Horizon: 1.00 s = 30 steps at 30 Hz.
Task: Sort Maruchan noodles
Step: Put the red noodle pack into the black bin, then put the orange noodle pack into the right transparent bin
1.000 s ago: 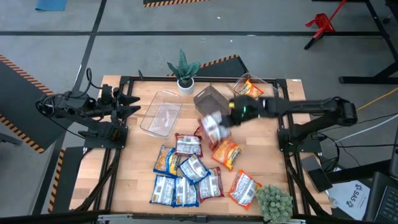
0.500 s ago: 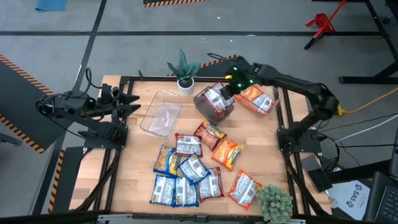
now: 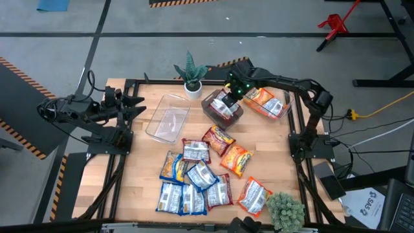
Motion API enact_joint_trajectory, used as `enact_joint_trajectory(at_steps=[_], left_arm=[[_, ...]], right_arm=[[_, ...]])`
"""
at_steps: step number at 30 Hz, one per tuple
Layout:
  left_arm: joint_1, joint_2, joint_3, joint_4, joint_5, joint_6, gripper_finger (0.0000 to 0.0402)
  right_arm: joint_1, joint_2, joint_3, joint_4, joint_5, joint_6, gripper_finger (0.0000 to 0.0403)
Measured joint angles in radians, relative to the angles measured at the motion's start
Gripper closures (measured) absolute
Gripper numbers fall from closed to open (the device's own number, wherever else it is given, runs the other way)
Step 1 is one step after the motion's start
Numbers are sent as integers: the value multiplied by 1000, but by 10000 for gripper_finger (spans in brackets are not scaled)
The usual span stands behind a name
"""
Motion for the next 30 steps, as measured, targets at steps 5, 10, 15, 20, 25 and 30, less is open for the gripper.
enact_joint_trajectory(at_steps=[5, 10, 15, 20, 25, 30], left_arm=[[0, 0, 0, 0, 4, 0, 143], [0, 0, 0, 0, 4, 0, 143], [0, 0, 0, -1, 6, 1, 143], [0, 0, 0, -11, 6, 1, 143], [0, 0, 0, -13, 32, 0, 143], [0, 0, 0, -20, 44, -1, 143]], right_arm=[[6, 5, 0, 3, 26, -31, 366], [6, 5, 1, 6, 52, -36, 307], [5, 5, 17, -18, 59, -23, 257], [18, 4, 161, -142, 72, -29, 252], [109, 1, 337, -354, 40, -41, 264], [291, -2, 358, -596, 115, -58, 267]])
